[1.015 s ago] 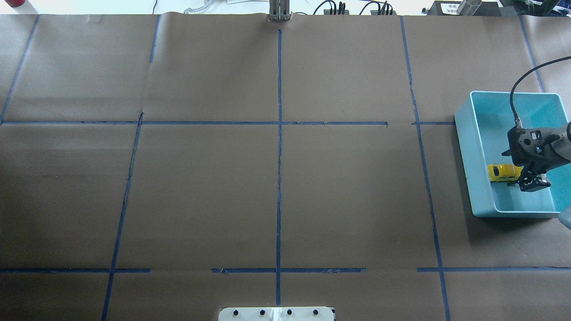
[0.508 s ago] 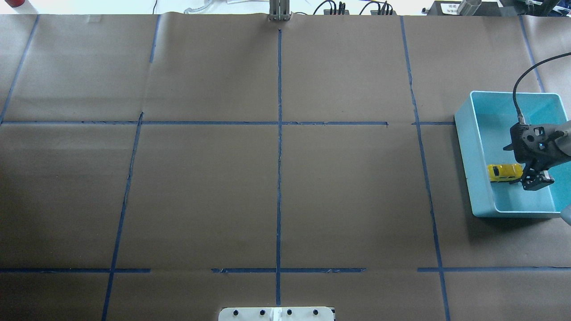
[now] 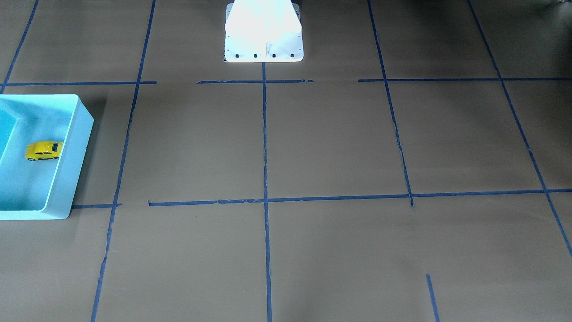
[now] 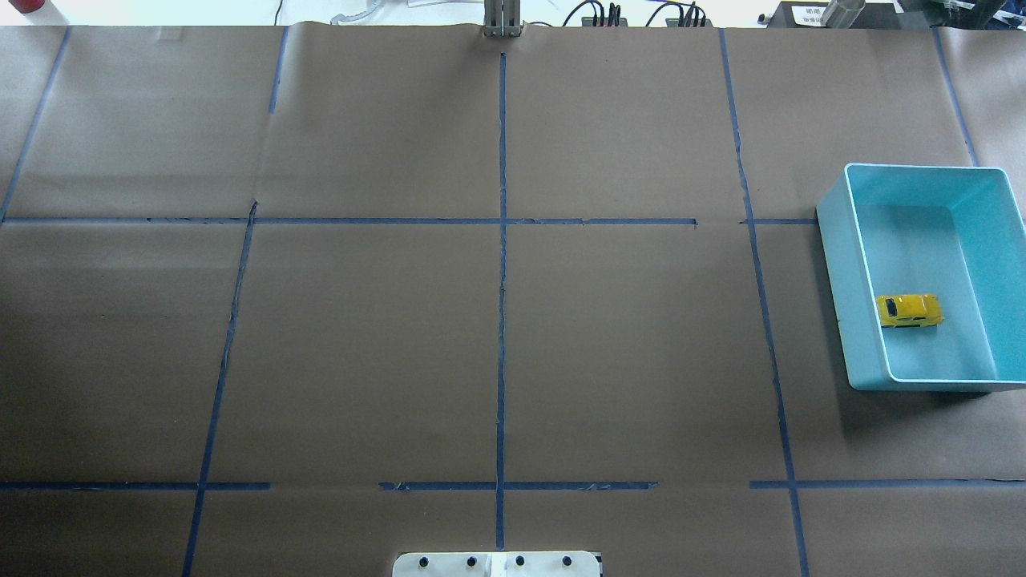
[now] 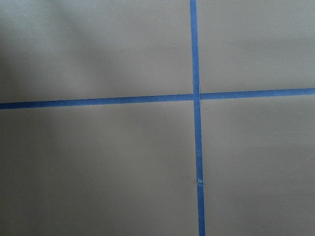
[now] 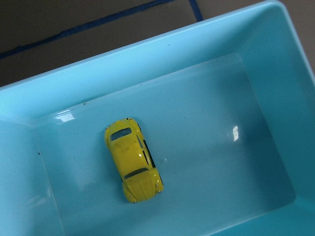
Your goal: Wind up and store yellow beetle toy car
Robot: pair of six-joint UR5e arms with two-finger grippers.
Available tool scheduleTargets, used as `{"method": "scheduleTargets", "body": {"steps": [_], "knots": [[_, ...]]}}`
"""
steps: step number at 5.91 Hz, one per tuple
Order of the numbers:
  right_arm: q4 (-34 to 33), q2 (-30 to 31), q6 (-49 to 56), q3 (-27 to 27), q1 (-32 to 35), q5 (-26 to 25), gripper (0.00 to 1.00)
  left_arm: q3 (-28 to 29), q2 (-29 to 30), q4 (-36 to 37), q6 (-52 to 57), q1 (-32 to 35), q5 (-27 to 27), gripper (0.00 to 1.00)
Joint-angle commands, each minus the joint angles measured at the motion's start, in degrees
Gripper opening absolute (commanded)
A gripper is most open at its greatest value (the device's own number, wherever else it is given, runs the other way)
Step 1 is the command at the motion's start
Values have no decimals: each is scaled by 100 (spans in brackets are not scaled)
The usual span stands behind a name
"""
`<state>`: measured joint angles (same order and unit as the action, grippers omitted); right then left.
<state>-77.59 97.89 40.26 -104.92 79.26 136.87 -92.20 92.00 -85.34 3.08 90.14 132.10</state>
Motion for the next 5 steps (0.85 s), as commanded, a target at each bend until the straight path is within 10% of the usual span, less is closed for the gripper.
{"method": "scheduleTargets", "body": {"steps": [1, 5], "knots": [[-1324, 10, -880, -125, 903, 15, 100, 0, 3, 0, 0, 4, 0, 100], [-1267, 609, -3047, 121, 1381, -46, 100, -53, 11, -9, -9, 4, 0, 100]]}}
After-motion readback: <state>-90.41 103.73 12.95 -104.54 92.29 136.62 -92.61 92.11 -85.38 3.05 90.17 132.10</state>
